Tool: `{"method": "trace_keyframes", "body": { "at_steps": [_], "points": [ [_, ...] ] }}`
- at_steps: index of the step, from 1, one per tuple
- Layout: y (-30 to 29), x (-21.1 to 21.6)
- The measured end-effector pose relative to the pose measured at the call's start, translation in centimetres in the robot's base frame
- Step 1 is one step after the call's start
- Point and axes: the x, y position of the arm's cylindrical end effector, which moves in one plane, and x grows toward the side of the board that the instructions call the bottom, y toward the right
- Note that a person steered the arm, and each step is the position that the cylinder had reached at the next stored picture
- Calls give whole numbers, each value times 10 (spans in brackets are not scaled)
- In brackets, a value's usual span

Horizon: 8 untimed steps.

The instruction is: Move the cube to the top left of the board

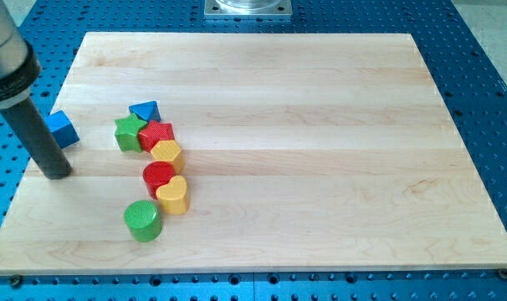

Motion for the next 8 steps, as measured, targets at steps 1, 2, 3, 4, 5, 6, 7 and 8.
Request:
{"method": "trace_keyframes", "body": {
  "at_steps": [1, 2, 3, 4, 5, 6, 7, 8],
  "points": [
    [4, -31],
    [13, -64],
    [19, -101],
    [21, -105],
    [6, -67],
    [-33, -44],
    [-45, -46],
    [-34, -81]
  ]
}}
